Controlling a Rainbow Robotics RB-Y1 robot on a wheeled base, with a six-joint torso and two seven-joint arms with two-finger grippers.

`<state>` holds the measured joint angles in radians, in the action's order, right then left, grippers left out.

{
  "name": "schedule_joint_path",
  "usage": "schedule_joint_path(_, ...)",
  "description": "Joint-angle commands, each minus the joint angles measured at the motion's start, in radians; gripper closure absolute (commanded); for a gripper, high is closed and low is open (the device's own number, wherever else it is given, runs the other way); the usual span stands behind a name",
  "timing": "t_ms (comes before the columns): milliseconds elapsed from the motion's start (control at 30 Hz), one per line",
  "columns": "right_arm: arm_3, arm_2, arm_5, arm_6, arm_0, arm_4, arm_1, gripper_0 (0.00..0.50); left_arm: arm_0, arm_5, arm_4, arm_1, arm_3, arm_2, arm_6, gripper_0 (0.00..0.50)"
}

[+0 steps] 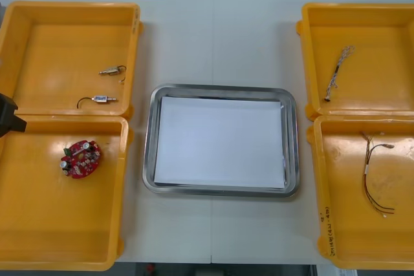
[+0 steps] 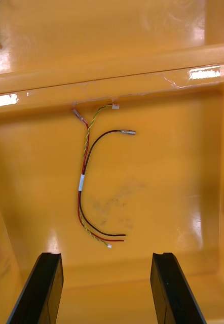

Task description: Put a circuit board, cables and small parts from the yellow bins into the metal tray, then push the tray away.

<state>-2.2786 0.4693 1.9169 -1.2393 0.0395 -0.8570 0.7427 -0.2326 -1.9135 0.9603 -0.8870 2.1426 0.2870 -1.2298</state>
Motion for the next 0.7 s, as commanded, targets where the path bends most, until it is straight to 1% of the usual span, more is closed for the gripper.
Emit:
schedule_joint_path(33, -0.016, 0.011, 0.003, 0.009, -0.013, 0.001, 0.015, 0.000, 0.016, -0.006, 0.008, -0.046, 0.028, 0.027, -0.028, 0.000)
schedule_joint_path(200, -0.016, 0.011, 0.003, 0.009, -0.013, 0.001, 0.015, 0.000, 0.016, -0.006, 0.008, -0.046, 0.028, 0.027, -0.028, 0.000)
schedule_joint_path(233, -0.016, 0.011, 0.003, 0.009, -0.013, 0.001, 0.015, 0.000, 0.050, -0.006, 0.009, -0.032, 0.014, -0.003, 0.027, 0.000)
schedule_joint_path(400, -0.016, 0.011, 0.003, 0.009, -0.013, 0.001, 0.015, 0.000, 0.058, -0.006, 0.000, -0.040, 0.019, -0.011, 0.029, 0.000)
schedule_joint_path(567, -0.027, 0.032, 0.003, 0.009, 0.010, -0.005, 0.017, 0.000, 0.058, -0.006, -0.015, -0.036, 0.019, -0.011, 0.033, 0.000)
schedule_joint_path(700, -0.039, 0.025, 0.003, 0.011, 0.010, 0.007, 0.012, 0.000, 0.058, -0.006, -0.045, -0.023, 0.017, -0.011, 0.046, 0.000)
